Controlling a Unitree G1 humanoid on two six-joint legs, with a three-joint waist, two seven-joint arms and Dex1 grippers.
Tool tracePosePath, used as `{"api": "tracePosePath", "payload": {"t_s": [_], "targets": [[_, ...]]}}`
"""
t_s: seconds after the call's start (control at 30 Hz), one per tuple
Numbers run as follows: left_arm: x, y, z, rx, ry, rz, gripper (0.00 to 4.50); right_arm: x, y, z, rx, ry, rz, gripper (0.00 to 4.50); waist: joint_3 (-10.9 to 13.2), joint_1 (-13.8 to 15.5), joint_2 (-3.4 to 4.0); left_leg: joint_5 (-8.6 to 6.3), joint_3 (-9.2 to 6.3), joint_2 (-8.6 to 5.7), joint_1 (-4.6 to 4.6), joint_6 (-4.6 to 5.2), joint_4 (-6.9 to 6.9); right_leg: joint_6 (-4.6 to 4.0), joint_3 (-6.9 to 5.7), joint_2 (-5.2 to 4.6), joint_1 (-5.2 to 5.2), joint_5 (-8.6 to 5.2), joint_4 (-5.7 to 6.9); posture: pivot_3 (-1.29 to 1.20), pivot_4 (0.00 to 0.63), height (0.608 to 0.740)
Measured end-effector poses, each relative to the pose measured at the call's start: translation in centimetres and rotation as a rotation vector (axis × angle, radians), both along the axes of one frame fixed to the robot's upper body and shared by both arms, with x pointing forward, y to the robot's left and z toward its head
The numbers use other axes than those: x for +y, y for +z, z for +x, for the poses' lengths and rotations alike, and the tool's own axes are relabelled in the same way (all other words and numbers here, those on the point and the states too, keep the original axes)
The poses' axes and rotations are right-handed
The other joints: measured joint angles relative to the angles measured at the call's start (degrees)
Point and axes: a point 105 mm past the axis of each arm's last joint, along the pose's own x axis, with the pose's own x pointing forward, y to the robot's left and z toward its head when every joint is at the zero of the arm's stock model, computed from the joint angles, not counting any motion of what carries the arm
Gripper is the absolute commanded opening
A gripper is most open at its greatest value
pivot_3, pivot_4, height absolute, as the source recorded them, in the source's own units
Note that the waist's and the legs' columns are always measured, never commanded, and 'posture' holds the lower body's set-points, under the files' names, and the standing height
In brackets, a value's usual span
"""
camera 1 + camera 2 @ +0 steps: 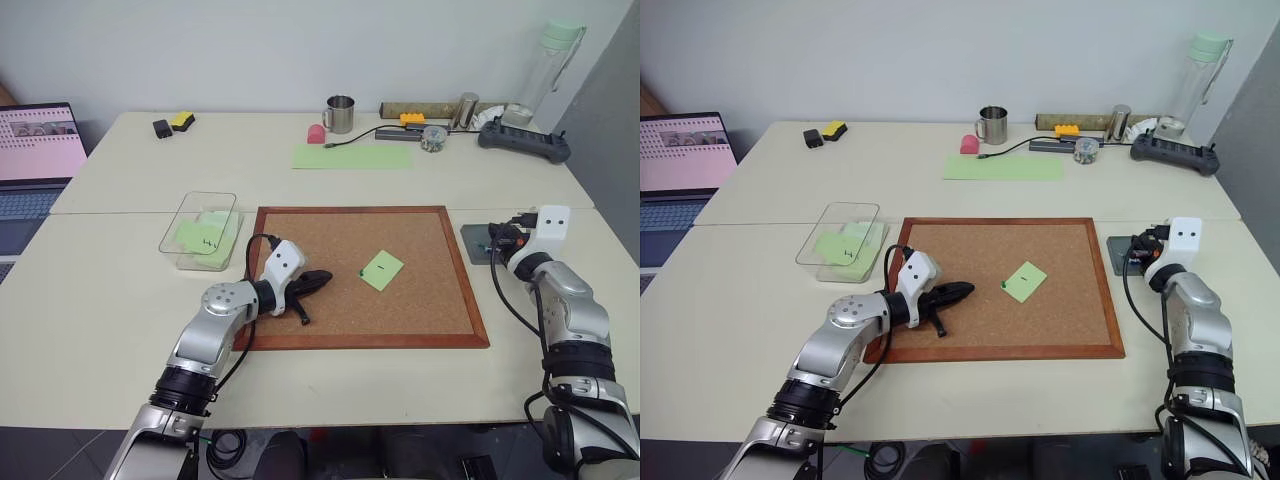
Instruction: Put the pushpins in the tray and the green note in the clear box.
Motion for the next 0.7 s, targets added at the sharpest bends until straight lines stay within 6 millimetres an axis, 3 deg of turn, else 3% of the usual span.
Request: {"api": "tracePosePath", "payload": {"t_s": [0.7], "targets": [[0.0, 0.0, 0.0, -0.001, 0.004, -0.001, 0.00, 0.1, -0.7, -0.6, -0.007, 0.017, -0.050, 1.75, 0.0, 0.0, 0.00, 0.00, 0.01, 0.00, 0.00, 0.00, 0.00, 0.00, 0.00, 0.00, 0.00, 0.00, 0.00, 0.00, 0.150, 0.740]]}}
